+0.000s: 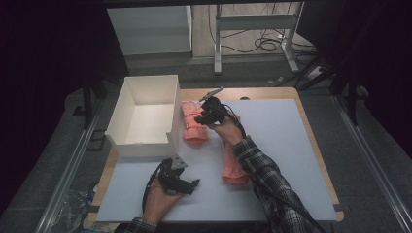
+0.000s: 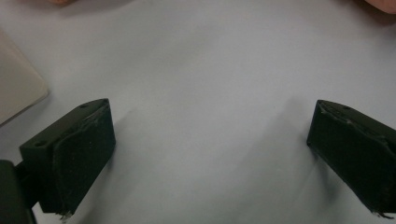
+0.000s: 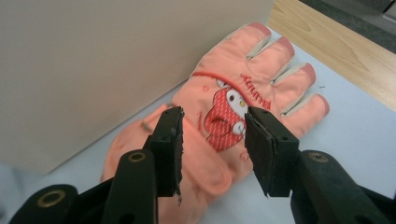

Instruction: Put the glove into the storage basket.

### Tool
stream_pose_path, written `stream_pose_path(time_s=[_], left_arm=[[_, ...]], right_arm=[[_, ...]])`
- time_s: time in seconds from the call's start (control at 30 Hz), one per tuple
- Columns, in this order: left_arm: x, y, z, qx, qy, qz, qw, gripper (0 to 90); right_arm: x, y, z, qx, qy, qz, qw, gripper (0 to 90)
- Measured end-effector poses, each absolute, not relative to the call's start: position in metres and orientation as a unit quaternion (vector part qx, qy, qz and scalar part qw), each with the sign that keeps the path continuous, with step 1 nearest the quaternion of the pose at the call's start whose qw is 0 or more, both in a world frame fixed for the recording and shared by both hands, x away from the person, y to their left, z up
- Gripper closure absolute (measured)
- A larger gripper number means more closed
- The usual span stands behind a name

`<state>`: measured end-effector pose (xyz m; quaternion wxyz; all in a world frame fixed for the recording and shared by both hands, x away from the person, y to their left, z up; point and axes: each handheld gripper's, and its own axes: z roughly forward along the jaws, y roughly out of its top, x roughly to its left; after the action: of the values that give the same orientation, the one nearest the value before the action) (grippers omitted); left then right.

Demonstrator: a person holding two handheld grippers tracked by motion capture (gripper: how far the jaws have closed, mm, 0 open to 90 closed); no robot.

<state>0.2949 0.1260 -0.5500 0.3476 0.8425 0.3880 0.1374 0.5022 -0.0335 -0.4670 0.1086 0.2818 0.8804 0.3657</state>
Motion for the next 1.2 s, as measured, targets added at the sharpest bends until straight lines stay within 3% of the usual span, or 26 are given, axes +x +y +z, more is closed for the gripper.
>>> stream_pose_path(time_s=[0.13, 0.27, 0.43, 0.57, 0.6, 0.7, 0.73, 0.8, 0.83, 0.9, 0.93, 1.2], left_arm=[[0.295, 0.126, -0.55, 0.843, 0.387, 0.137, 0.347, 1.2], [0.295, 0.126, -0.55, 0.843, 0.387, 0.138, 0.347, 1.2], [0.295, 0.126, -0.55, 0.843, 0.387, 0.138, 0.347, 1.3], [0.295, 0.126, -0.55, 0.843, 0.387, 0.138, 0.348, 1.3], [0.295, 0.126, -0.55, 0.843, 0.387, 0.138, 0.348, 1.3], [0.295, 0.126, -0.55, 0.843, 0.387, 0.138, 0.347, 1.3], [0.295, 0.126, -0.55, 0.843, 0.387, 0.138, 0.348, 1.3], [0.295, 0.126, -0.55, 0.843, 0.387, 0.138, 0.348, 1.3], [0.295, 0.126, -0.55, 0.843, 0.387, 0.138, 0.347, 1.3], [0.295, 0.126, -0.55, 0.843, 0.387, 0.138, 0.347, 1.3], [0.295, 0.126, -0.55, 0.843, 0.387, 0.138, 0.348, 1.3], [0.295, 0.126, -0.55, 0.843, 0.387, 0.137, 0.348, 1.3]], right_arm=[[0.509, -0.026, -0.473, 0.29, 0.88, 0.363, 0.103, 50.0], [0.515, -0.01, -0.486, 0.296, 0.885, 0.346, 0.101, 36.3], [0.519, -0.002, -0.497, 0.305, 0.886, 0.332, 0.106, 29.6], [0.521, -0.001, -0.503, 0.314, 0.89, 0.315, 0.104, 37.3], [0.522, -0.001, -0.505, 0.319, 0.891, 0.308, 0.1, 45.1], [0.523, -0.001, -0.507, 0.325, 0.891, 0.303, 0.092, 51.5], [0.522, 0.001, -0.507, 0.329, 0.891, 0.299, 0.094, 58.7], [0.522, 0.002, -0.507, 0.328, 0.892, 0.295, 0.098, 61.4], [0.52, 0.004, -0.506, 0.327, 0.893, 0.29, 0.106, 68.8], [0.519, 0.004, -0.506, 0.328, 0.893, 0.289, 0.108, 72.2], [0.517, 0.004, -0.504, 0.325, 0.894, 0.286, 0.116, 78.6], [0.514, 0.003, -0.497, 0.329, 0.888, 0.295, 0.122, 85.4]])
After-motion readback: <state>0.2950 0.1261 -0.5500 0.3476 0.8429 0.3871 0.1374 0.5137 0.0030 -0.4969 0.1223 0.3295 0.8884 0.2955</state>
